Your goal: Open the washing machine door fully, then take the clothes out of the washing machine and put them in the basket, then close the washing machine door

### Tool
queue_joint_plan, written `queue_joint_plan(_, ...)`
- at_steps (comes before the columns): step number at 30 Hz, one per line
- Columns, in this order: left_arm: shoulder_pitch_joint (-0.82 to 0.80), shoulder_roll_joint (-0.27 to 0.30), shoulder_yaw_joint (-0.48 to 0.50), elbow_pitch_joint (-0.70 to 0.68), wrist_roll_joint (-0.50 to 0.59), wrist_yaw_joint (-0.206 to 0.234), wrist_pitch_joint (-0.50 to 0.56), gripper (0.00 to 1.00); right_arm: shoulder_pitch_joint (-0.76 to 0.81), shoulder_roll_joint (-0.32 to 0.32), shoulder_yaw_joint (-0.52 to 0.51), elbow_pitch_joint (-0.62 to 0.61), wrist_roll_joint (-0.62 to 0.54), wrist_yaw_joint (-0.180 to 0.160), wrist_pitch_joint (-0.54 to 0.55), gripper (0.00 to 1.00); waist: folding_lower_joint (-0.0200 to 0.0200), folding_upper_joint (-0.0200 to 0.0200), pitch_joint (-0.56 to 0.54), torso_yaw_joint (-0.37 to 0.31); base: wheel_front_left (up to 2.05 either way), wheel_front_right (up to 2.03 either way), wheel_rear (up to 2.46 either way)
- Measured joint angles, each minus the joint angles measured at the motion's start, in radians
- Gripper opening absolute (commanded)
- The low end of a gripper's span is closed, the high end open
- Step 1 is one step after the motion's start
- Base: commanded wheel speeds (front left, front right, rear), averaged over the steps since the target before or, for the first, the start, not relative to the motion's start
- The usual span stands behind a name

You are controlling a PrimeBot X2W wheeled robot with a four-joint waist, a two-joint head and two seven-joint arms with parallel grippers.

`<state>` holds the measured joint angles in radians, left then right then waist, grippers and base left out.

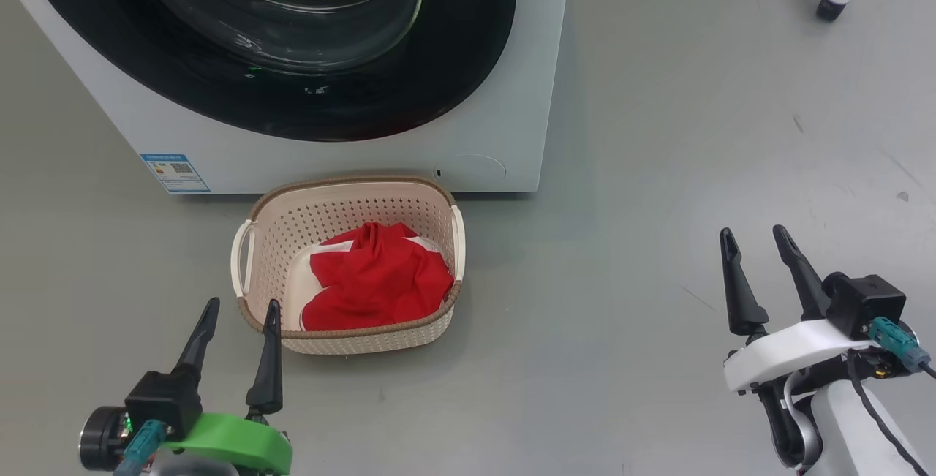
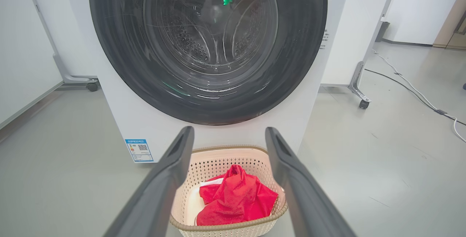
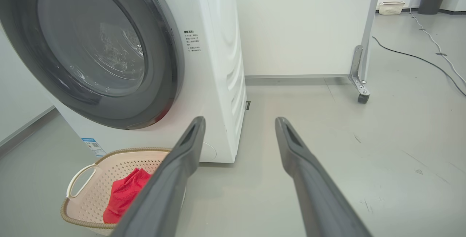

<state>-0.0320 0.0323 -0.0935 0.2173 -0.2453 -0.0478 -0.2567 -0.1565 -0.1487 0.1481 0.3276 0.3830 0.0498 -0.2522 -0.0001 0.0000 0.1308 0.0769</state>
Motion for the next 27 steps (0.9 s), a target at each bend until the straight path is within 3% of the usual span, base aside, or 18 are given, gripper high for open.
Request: queue_joint_plan(27,0.073,0.001,0.049,-0.023,-0.016,0.025,0.000,1.00,0.106,0.040,-0.072,-0.040,-0.061,-0.007,0.000,1.00,0.0000,0.0000,-0.045,-0.011,0.00,0.00,0.00)
